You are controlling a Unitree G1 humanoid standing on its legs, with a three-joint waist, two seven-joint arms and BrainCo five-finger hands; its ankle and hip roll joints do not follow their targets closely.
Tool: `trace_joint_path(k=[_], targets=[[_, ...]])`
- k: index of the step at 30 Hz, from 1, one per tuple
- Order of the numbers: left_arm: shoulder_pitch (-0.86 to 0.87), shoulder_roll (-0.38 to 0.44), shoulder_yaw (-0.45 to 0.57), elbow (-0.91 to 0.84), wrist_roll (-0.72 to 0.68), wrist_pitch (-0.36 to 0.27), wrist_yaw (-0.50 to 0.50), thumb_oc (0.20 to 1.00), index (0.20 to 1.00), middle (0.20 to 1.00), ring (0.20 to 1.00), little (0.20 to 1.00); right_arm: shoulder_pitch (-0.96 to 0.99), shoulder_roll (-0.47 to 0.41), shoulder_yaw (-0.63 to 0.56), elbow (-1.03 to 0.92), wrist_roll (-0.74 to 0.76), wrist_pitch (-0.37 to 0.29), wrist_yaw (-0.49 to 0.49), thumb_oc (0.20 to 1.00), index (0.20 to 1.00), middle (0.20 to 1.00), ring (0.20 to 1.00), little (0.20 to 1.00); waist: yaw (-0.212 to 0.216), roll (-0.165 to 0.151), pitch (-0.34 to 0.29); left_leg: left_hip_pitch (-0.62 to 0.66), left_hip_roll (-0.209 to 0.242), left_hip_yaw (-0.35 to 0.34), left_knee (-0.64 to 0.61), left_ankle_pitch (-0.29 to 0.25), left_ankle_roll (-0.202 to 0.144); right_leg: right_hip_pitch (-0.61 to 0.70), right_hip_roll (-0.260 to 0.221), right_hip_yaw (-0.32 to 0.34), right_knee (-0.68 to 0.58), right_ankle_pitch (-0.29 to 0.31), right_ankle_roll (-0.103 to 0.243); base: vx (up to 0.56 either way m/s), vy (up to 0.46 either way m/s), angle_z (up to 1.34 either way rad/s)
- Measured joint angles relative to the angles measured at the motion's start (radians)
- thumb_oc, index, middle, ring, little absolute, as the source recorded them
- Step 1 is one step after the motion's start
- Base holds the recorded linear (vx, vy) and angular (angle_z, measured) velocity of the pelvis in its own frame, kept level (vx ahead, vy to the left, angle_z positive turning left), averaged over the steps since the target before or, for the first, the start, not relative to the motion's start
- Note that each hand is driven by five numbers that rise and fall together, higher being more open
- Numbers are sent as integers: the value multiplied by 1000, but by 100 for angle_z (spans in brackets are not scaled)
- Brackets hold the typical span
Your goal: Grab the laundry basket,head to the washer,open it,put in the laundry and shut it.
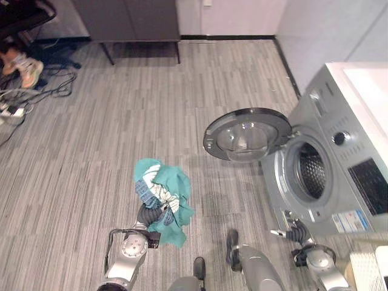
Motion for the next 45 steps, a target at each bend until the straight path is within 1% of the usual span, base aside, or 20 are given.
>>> trace_joint_path(k=[6,8,9,10,11,12,14,17,20,21,22,25,27,29,30,31,32,34,37,45], targets=[[38,-2,-25,9,32,7,-26,200,200,200,200,200,10,5,-5,34,0,7,9,1000,1000,1000,1000,1000,-4,-8,-10,97,50,-55,42,-129,-91,76,-24,-166,-65,162,-22,304,-78,36],[32,-6,-50,-7,40,8,-49,200,200,200,200,200,14,12,-5,45,0,9,16,1000,1000,1000,1000,1000,-38,-18,-16,111,79,-51,193,-125,-147,166,26,-116,-54,118,-112,352,-133,31],[54,-6,-54,-54,41,5,-61,200,200,200,200,200,15,-15,-6,43,2,-2,28,1000,1000,1000,1000,1000,-30,-42,-63,-242,59,-41,878,106,-289,304,59,-11,-240,123,-119,406,-88,-68],[50,4,-67,-52,41,3,-58,200,200,200,200,200,5,-28,-3,43,2,-10,29,1000,1000,1000,1000,1000,-18,-21,-74,-355,94,-17,1024,56,-250,315,83,15,-242,147,-186,532,44,-115],[10,11,-96,-53,41,7,-59,200,200,200,200,200,0,-30,24,50,2,-5,27,1000,1000,1000,1000,1000,-43,-54,-77,-490,109,10,879,-56,-162,323,95,54,-255,143,-211,688,175,-144],[-38,16,-123,-50,41,2,-64,200,200,200,200,200,-33,-24,43,79,2,-4,28,1000,1000,1000,1000,1000,-7,-108,-52,-463,101,3,333,-25,-144,336,87,110,-290,159,-178,439,170,-117],[-34,7,-138,-31,42,5,-72,200,200,200,200,200,-71,-27,48,128,2,-4,21,1000,1000,1000,1000,1000,3,-94,-27,-426,120,-110,103,37,-167,410,133,176,-316,180,-173,371,217,-131],[-45,0,-183,-2,47,6,-75,200,200,200,200,200,-75,-49,72,160,1,-7,3,1000,1000,1000,1000,1000,11,-27,-22,-428,55,-331,74,72,-178,498,183,293,-286,87,-208,461,378,-153],[-25,-10,-235,16,47,9,-91,200,200,200,200,200,-33,-56,39,192,2,-2,2,1000,1000,1000,1000,1000,-7,36,-33,-353,47,-251,126,78,-93,537,181,347,-197,-1,-164,306,367,-112],[-3,3,-265,-1,47,4,-102,200,200,200,200,200,-8,-68,45,190,2,0,4,1000,1000,1000,1000,1000,-11,48,-41,-329,46,-220,121,166,-97,532,170,344,-158,-36,-137,193,283,-97],[6,11,-273,-9,47,5,-102,200,200,200,200,200,-1,-71,65,191,2,11,4,1000,1000,1000,1000,1000,-19,49,-42,-320,33,-203,126,214,-82,533,152,343,-134,-57,-108,97,168,-63],[-15,54,-248,-20,47,6,-96,200,200,200,200,200,-43,-18,78,171,2,11,11,1000,1000,1000,1000,1000,1,-2,-43,-271,6,-61,70,192,-59,412,49,317,42,-140,-50,147,205,-133],[-54,80,-218,-20,46,7,-90,200,200,200,200,200,-94,6,79,131,2,11,15,1000,1000,1000,1000,1000,19,-16,-41,-228,8,94,40,159,-37,327,-81,189,102,-126,-27,144,152,-168],[-76,98,-193,-14,45,7,-78,200,200,200,200,200,-102,18,82,84,1,-2,18,1000,1000,1000,1000,1000,-4,-9,-40,-196,9,151,32,132,-47,308,-136,109,73,-105,7,110,135,-150],[-100,126,-163,-14,45,0,-54,200,200,200,200,200,-98,65,83,101,1,-2,21,1000,1000,1000,1000,1000,7,-53,-50,-201,25,234,120,-21,-140,278,-197,-64,9,-16,-6,92,113,-115],[-107,150,-168,-28,45,-5,-55,200,200,200,200,200,-98,67,81,94,1,-7,23,1000,1000,1000,1000,1000,12,-63,-45,-257,52,198,317,-44,6,255,-237,-78,33,8,36,172,55,-207],[-94,132,-166,-22,45,1,-54,200,200,200,200,200,-94,66,81,118,1,3,27,1000,1000,1000,1000,1000,30,-62,-57,-211,69,251,286,-109,-49,232,-280,-145,46,25,58,138,-30,-131],[-86,106,-156,-32,43,-1,-57,200,200,200,200,200,-70,59,77,117,1,11,27,1000,1000,1000,1000,1000,14,-44,-69,-156,64,308,205,-84,-74,238,-273,-226,30,29,52,82,-49,-111],[-77,99,-174,-42,43,-2,-62,200,200,200,200,200,-64,44,72,116,1,12,26,1000,1000,1000,1000,1000,-7,-36,-80,-130,34,334,159,-53,-39,285,-259,-250,-45,31,55,64,-108,-51],[8,58,-171,-61,42,-6,-54,200,200,200,200,200,7,28,60,126,3,10,28,1000,1000,1000,1000,1000,-49,20,-100,-51,99,417,132,-34,-106,279,-84,-93,-61,28,-16,64,-257,-25]])
